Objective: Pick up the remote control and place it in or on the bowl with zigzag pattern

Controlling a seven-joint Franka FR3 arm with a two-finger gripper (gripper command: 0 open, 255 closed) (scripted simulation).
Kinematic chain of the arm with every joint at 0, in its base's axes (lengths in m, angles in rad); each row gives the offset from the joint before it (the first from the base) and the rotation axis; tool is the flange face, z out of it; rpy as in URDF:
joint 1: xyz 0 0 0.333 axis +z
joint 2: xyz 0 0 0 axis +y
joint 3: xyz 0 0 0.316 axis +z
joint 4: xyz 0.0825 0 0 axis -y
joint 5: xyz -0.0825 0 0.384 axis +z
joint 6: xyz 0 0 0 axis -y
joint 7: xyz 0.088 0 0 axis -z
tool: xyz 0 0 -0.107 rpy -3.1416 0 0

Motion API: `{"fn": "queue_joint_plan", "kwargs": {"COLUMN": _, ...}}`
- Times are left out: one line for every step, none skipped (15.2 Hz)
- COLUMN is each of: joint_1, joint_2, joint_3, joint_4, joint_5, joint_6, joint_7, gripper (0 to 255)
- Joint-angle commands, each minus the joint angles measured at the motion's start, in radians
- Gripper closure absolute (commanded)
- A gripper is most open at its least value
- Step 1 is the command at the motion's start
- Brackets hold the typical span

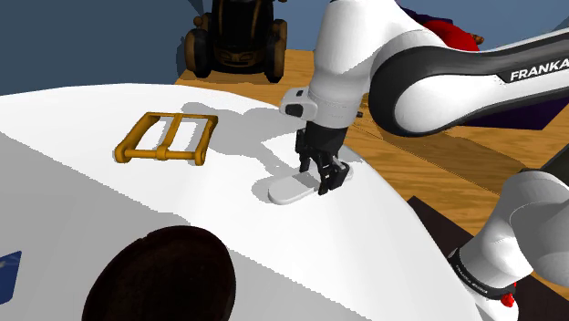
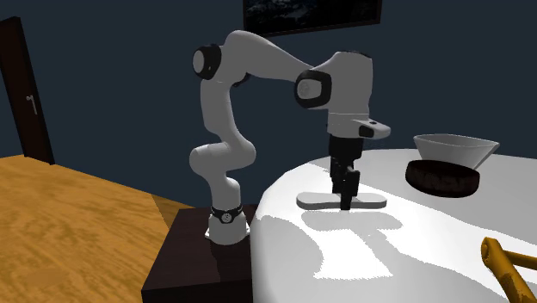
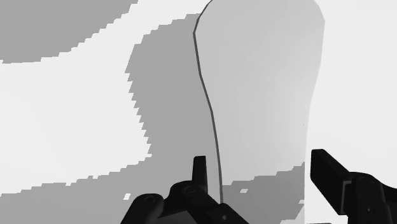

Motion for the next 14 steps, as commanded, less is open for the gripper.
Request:
{"fn": "queue_joint_plan", "kwargs": {"joint_1": 0.0, "joint_2": -0.004, "joint_3": -0.001, "joint_4": 0.023, "joint_5": 0.0, "joint_6": -0.027, "joint_7": -0.001, "gripper": 255}}
{"fn": "queue_joint_plan", "kwargs": {"joint_1": 0.0, "joint_2": -0.007, "joint_3": -0.002, "joint_4": 0.034, "joint_5": 0.0, "joint_6": -0.041, "joint_7": -0.001, "gripper": 255}}
{"fn": "queue_joint_plan", "kwargs": {"joint_1": -0.001, "joint_2": -0.01, "joint_3": -0.003, "joint_4": 0.045, "joint_5": 0.001, "joint_6": -0.055, "joint_7": -0.002, "gripper": 255}}
{"fn": "queue_joint_plan", "kwargs": {"joint_1": -0.001, "joint_2": -0.012, "joint_3": -0.003, "joint_4": 0.057, "joint_5": 0.001, "joint_6": -0.068, "joint_7": -0.002, "gripper": 255}}
{"fn": "queue_joint_plan", "kwargs": {"joint_1": -0.001, "joint_2": -0.014, "joint_3": -0.004, "joint_4": 0.068, "joint_5": 0.001, "joint_6": -0.082, "joint_7": -0.003, "gripper": 255}}
{"fn": "queue_joint_plan", "kwargs": {"joint_1": -0.001, "joint_2": -0.016, "joint_3": -0.005, "joint_4": 0.08, "joint_5": 0.001, "joint_6": -0.096, "joint_7": -0.003, "gripper": 255}}
{"fn": "queue_joint_plan", "kwargs": {"joint_1": -0.001, "joint_2": -0.018, "joint_3": -0.006, "joint_4": 0.091, "joint_5": 0.001, "joint_6": -0.109, "joint_7": -0.003, "gripper": 255}}
{"fn": "queue_joint_plan", "kwargs": {"joint_1": -0.002, "joint_2": -0.02, "joint_3": -0.006, "joint_4": 0.103, "joint_5": 0.001, "joint_6": -0.123, "joint_7": -0.004, "gripper": 255}}
{"fn": "queue_joint_plan", "kwargs": {"joint_1": -0.002, "joint_2": -0.021, "joint_3": -0.007, "joint_4": 0.116, "joint_5": 0.001, "joint_6": -0.136, "joint_7": -0.004, "gripper": 255}}
{"fn": "queue_joint_plan", "kwargs": {"joint_1": -0.002, "joint_2": -0.022, "joint_3": -0.007, "joint_4": 0.128, "joint_5": 0.001, "joint_6": -0.15, "joint_7": -0.004, "gripper": 255}}
{"fn": "queue_joint_plan", "kwargs": {"joint_1": -0.002, "joint_2": -0.023, "joint_3": -0.008, "joint_4": 0.141, "joint_5": 0.0, "joint_6": -0.163, "joint_7": -0.005, "gripper": 255}}
{"fn": "queue_joint_plan", "kwargs": {"joint_1": -0.002, "joint_2": -0.024, "joint_3": -0.009, "joint_4": 0.154, "joint_5": 0.0, "joint_6": -0.177, "joint_7": -0.005, "gripper": 255}}
{"fn": "queue_joint_plan", "kwargs": {"joint_1": -0.003, "joint_2": -0.024, "joint_3": -0.009, "joint_4": 0.167, "joint_5": 0.0, "joint_6": -0.19, "joint_7": -0.005, "gripper": 255}}
{"fn": "queue_joint_plan", "kwargs": {"joint_1": -0.003, "joint_2": -0.024, "joint_3": -0.01, "joint_4": 0.18, "joint_5": 0.0, "joint_6": -0.204, "joint_7": -0.005, "gripper": 255}}
